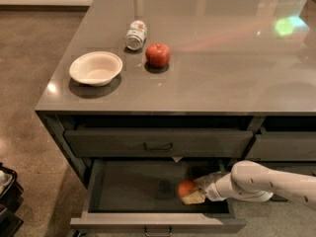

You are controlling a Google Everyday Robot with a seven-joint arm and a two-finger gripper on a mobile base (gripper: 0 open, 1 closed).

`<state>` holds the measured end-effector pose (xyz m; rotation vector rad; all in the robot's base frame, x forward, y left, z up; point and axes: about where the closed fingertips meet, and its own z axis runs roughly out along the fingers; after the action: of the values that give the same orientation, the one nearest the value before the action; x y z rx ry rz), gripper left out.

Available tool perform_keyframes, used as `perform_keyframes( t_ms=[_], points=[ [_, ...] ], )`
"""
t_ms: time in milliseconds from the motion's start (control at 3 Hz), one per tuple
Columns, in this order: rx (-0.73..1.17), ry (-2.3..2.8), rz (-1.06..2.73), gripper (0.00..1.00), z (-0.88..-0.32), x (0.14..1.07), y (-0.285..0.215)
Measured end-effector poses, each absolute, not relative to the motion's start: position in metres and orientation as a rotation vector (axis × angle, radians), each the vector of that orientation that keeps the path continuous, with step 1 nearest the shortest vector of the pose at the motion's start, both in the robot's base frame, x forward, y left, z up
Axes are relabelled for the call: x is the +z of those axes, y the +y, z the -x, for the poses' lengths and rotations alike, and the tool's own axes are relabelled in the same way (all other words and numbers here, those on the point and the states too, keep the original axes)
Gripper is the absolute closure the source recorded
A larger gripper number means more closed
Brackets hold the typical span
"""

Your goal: Place orange into middle drawer

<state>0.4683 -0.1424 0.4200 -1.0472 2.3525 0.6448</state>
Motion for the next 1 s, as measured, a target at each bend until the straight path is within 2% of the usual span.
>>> perform_keyframes(
  t_ms=[333,1000],
  points=[
    [0.644,2.353,1.050,0.81,-0.4688,0.4196,-0.1415],
    [0.645,2.353,1.050,0.35,-0.4687,0.4195,-0.1415]
  ],
)
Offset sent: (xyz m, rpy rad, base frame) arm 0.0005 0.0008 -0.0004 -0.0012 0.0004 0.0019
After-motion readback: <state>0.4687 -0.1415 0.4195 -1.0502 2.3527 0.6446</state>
